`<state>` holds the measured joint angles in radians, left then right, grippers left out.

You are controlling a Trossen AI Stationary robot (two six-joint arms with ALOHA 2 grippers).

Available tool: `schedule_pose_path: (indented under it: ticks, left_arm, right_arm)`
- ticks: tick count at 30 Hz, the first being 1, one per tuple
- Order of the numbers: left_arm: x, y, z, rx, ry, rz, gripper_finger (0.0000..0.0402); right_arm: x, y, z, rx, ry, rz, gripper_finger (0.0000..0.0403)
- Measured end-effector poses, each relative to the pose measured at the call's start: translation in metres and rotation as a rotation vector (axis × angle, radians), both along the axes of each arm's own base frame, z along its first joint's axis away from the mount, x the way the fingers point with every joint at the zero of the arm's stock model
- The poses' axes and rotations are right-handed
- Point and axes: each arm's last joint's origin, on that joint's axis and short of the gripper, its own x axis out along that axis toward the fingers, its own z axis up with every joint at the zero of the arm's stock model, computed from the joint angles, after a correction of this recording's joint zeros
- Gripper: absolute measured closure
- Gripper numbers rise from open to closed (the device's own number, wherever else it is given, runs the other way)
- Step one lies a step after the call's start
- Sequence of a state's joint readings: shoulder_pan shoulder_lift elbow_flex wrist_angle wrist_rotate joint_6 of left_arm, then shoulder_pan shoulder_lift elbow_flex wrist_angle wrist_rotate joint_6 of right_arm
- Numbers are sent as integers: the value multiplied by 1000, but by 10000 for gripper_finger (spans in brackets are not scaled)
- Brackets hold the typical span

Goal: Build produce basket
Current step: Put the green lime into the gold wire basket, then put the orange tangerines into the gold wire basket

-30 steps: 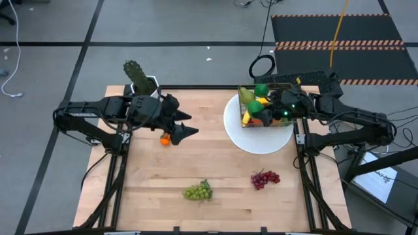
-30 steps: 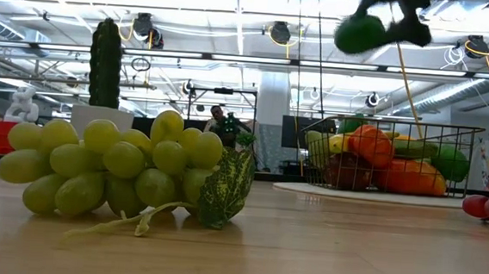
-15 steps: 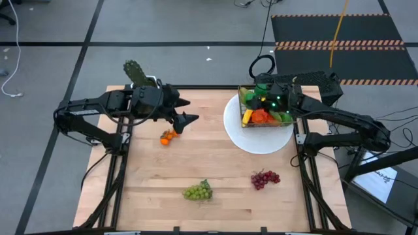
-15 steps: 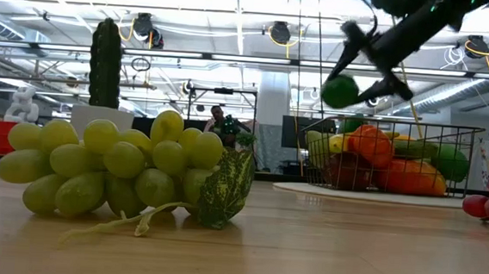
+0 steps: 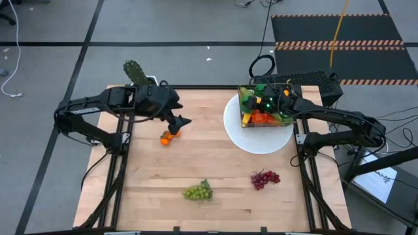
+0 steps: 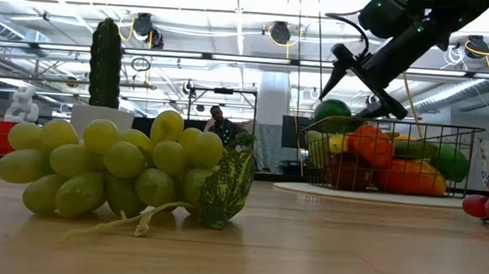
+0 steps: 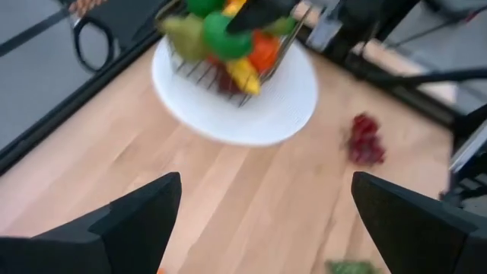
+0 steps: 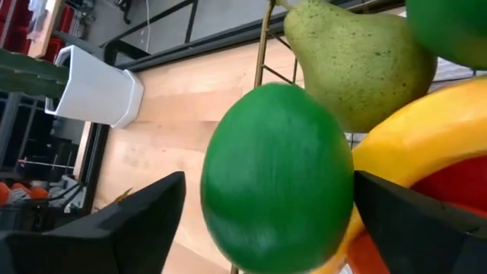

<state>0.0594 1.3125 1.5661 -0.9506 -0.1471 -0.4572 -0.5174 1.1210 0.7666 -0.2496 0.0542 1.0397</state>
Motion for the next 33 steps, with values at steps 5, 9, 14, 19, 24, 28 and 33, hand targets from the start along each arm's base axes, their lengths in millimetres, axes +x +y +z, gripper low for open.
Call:
schedule_pose_path:
  ticks: [5, 9, 14, 19, 24, 28, 33]
  left_arm:
    - [-6, 5, -6, -7, 83, 23, 18]
    - [-8, 11, -10, -14, 117, 64, 19]
    - [-7, 19, -28, -43, 175, 106, 19]
    - [-6, 23, -64, -131, 279, 142, 19]
    - [-8, 25, -104, -261, 381, 154, 19]
    - [-13, 25, -128, -293, 456, 180, 19]
    - [-17, 29, -143, -296, 497, 197, 19]
  right_arm:
    - [-3, 1, 4, -4, -22, -6, 14]
    - [-8, 4, 18, -47, -94, -4, 14]
    - [-19, 10, 36, -115, -179, 5, 20]
    - [-30, 16, 50, -183, -230, 29, 21]
    - [-37, 23, 59, -227, -261, 53, 22]
    - [-39, 24, 61, -239, -269, 57, 22]
    - [-38, 23, 59, -248, -252, 67, 22]
